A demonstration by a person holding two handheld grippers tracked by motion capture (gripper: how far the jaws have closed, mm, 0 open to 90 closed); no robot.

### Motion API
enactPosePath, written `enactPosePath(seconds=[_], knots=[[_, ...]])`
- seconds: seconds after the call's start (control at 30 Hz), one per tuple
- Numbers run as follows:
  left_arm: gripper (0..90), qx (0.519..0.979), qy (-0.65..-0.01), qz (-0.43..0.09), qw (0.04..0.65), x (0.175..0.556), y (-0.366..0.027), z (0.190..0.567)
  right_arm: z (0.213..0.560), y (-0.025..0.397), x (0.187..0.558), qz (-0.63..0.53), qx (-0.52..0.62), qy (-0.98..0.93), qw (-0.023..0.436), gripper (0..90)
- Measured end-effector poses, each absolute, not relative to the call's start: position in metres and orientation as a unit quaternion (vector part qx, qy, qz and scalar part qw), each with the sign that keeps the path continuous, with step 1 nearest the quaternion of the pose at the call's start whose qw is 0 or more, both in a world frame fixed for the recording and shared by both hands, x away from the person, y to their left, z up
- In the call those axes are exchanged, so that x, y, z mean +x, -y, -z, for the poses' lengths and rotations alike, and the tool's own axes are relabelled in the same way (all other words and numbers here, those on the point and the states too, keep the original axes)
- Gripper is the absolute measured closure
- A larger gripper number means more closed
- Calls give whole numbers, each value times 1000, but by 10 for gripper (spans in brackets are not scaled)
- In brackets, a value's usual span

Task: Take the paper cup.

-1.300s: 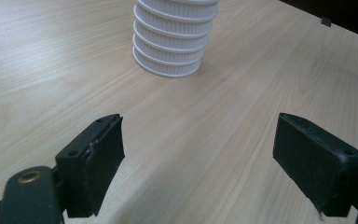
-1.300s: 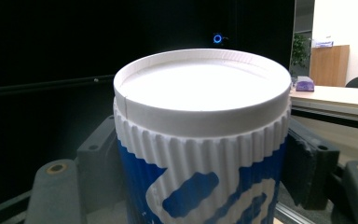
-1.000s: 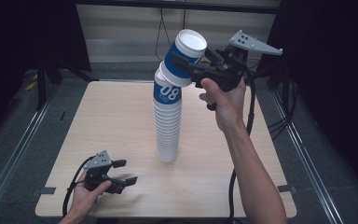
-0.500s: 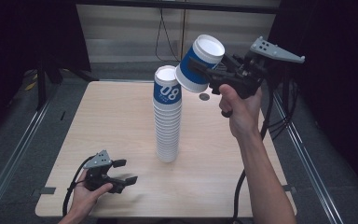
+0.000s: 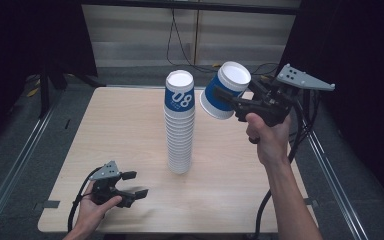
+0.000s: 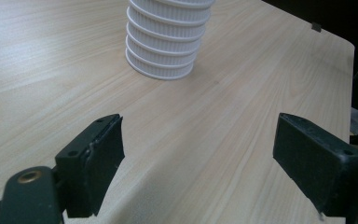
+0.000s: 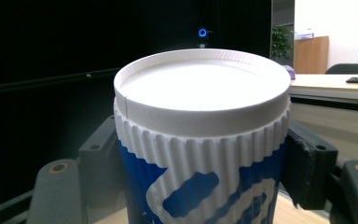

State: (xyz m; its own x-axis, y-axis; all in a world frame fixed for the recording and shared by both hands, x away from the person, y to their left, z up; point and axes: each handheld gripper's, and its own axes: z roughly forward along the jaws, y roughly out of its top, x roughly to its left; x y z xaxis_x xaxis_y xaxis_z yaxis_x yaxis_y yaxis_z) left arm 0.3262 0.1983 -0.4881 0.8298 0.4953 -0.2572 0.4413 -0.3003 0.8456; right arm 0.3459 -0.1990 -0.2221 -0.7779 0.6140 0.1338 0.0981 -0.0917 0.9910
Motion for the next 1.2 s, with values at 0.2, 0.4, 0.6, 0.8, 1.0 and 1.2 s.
enactPosePath(seconds=[0.2,0.4,0.6,0.8,1.0,1.2], knots=[[160,810,-285,-26,512,325,-197,489,242,201,348,-672,281,-660,185,268],[160,810,-281,-30,515,322,-196,487,252,206,347,-661,280,-672,183,269],[165,815,-275,-23,509,320,-192,486,277,207,349,-646,284,-688,171,268],[164,813,-276,-38,512,320,-186,482,297,197,349,-632,284,-704,157,268],[164,809,-273,-28,520,322,-180,478,320,192,348,-629,289,-708,143,268],[165,811,-281,-22,513,331,-173,469,334,181,348,-618,276,-725,127,268]])
